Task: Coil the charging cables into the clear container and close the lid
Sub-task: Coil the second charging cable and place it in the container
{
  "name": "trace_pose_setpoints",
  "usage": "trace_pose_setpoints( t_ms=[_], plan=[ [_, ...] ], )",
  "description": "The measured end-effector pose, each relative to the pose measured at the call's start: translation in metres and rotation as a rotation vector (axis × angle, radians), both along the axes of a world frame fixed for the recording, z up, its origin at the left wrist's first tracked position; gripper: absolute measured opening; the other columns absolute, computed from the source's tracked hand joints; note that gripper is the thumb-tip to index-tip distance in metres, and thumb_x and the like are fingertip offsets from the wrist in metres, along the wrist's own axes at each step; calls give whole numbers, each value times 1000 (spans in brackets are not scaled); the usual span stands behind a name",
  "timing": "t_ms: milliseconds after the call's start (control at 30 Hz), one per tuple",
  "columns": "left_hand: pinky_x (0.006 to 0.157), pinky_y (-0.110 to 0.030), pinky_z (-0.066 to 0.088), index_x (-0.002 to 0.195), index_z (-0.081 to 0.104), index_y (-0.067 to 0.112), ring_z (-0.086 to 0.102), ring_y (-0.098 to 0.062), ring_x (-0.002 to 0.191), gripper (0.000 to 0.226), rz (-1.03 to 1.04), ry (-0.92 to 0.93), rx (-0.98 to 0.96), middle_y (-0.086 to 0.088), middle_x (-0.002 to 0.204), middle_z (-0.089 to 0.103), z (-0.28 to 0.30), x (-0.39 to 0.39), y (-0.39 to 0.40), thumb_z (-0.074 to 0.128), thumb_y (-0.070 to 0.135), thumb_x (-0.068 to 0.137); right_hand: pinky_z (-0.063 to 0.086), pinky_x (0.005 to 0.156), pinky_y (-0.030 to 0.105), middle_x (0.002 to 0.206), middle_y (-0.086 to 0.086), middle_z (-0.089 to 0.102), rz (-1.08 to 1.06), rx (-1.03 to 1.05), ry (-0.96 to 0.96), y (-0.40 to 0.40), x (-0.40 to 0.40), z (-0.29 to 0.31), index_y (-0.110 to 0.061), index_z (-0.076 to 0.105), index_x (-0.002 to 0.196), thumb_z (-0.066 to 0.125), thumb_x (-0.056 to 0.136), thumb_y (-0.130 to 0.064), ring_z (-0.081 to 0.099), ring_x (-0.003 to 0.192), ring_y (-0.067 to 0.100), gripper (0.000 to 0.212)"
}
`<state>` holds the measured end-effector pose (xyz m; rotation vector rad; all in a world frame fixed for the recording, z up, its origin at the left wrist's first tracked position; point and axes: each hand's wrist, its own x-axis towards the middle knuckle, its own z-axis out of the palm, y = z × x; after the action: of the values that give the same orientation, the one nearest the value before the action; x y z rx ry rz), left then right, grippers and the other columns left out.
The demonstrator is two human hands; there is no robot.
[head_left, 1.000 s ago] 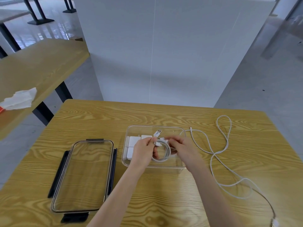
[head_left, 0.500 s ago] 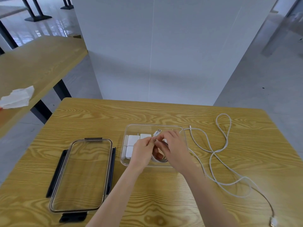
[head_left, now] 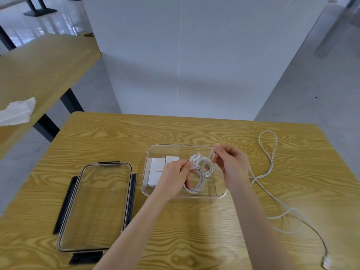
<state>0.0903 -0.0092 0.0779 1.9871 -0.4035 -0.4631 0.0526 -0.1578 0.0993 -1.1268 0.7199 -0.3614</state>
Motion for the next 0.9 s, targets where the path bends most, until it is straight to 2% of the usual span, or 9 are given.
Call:
trace_pose_setpoints(
  t_ms=[167, 300, 400, 467, 533, 600, 700, 800, 900],
  plan=[
    [56, -27, 43, 61, 53, 19, 56, -19, 50, 38, 47, 143, 1, -5, 60, 59, -20, 9, -5, 41, 20, 98, 47, 62, 23, 82, -2, 66, 196, -218, 114, -1, 6, -13, -12, 62, 99, 73, 78, -13, 59, 70, 10, 24],
    [61, -32, 44, 64, 63, 14, 52, -16, 47, 36, 115, 337, -42, 5, 46, 51, -38, 22, -12, 44, 16, 94, 46, 77, 19, 97, -6, 66, 462, -389, 191, 1, 8, -32, -23, 65, 97, 70, 81, -20, 61, 90, 8, 18],
    [58, -29, 46, 71, 65, 11, 51, -12, 45, 29, 205, 549, -170, 2, 52, 52, -46, 30, -18, 49, 18, 93, 50, 86, 30, 103, 1, 67, 554, -499, 328, -1, 13, -50, -18, 65, 111, 64, 86, -26, 63, 98, 16, 26],
    [58, -29, 49, 83, 67, 9, 55, -12, 52, 22, 212, 658, -221, 1, 58, 57, -51, 33, -18, 51, 19, 93, 54, 82, 41, 94, 7, 70, 571, -554, 371, -1, 14, -57, -15, 67, 106, 62, 88, -22, 66, 90, 24, 20],
    [68, -37, 55, 99, 67, 4, 62, -17, 67, 23, 169, 716, -196, -5, 74, 65, -58, 37, -16, 51, 19, 94, 57, 75, 44, 85, 8, 70, 574, -566, 401, -3, 16, -66, -13, 70, 102, 62, 88, -18, 67, 82, 24, 17],
    [79, -42, 55, 104, 64, 2, 65, -25, 82, 27, 194, 838, -193, -11, 90, 67, -63, 41, -13, 49, 23, 94, 56, 74, 40, 83, 6, 70, 588, -606, 451, -7, 18, -73, -10, 70, 106, 62, 88, -17, 65, 77, 21, 21],
    [79, -39, 53, 99, 63, 7, 63, -28, 97, 31, 211, 972, -163, -10, 104, 64, -70, 48, -10, 46, 33, 95, 46, 78, 26, 95, 8, 71, 682, -772, 555, -9, 23, -84, -9, 69, 111, 60, 89, -15, 63, 85, 18, 25],
    [88, -33, 51, 110, 63, 11, 58, -17, 109, 29, 22, 855, 19, -3, 111, 63, -80, 50, -12, 52, 32, 93, 48, 75, 29, 98, 6, 72, 794, -1003, 705, 0, 28, -92, -15, 70, 105, 53, 91, -14, 65, 91, 23, 22],
    [80, -30, 48, 81, 61, 11, 56, -17, 83, 20, -179, 634, 252, -4, 84, 59, -82, 48, -18, 51, 27, 89, 43, 59, 28, 76, 4, 64, 867, -1173, 840, 7, 30, -96, -13, 70, 90, 51, 89, -8, 61, 71, 23, 20]
  ],
)
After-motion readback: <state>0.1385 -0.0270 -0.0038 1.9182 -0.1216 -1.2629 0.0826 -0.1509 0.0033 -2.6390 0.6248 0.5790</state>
